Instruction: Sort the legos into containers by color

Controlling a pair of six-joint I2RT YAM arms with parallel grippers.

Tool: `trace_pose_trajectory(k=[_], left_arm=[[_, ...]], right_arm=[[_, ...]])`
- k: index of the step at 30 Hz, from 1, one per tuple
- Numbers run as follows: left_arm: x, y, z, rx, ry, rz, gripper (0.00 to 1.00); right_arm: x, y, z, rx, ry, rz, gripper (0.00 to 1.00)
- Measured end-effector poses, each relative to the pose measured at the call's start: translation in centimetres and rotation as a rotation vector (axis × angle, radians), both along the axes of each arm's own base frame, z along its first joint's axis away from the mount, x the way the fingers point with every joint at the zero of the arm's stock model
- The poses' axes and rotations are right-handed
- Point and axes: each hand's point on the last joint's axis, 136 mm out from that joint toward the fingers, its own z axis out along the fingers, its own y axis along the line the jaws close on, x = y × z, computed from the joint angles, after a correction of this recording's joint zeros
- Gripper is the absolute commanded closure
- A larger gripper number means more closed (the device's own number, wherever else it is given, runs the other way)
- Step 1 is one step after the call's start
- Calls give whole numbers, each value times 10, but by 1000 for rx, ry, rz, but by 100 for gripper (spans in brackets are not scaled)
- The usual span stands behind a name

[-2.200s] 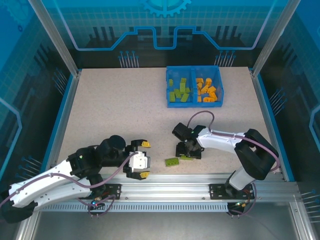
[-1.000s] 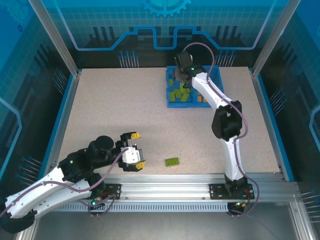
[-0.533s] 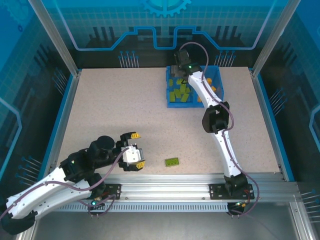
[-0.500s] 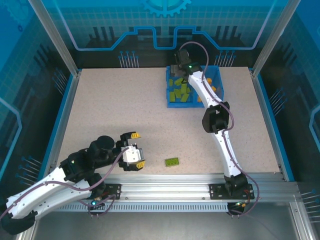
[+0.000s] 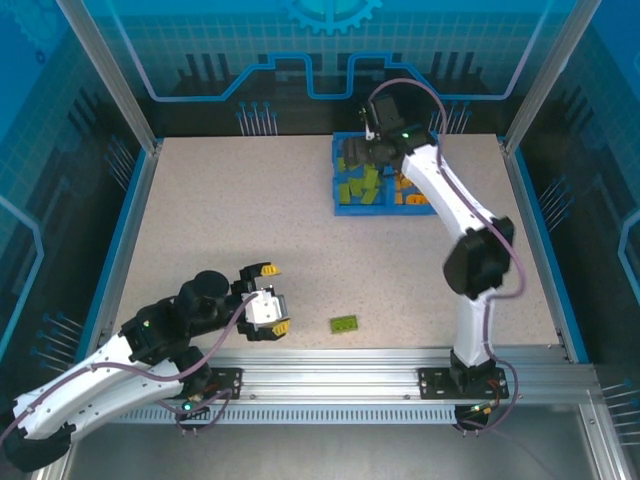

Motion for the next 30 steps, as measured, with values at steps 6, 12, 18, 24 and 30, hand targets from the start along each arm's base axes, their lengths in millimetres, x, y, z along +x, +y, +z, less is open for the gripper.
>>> trace_pose_trajectory(k=[6,12,18,24,30], left_arm=[[-3,0,-6,24,-1,-33,1],[-14,-1,-18,76,16,-106,1],[-19,0,-37,149,57,-148,1],[-23,1,-43,170,66,-168,1],[-23,2,-45,174,68,-169,1]], right_arm=[[-138,25,-10,2,49,207,7],[-233,19,-98,-28,286,244,0],[-310,36,-158,-27,495,262,0],[-326,56,-182,-32,555,249,0],[-336,72,-222,-98,633,248,4]])
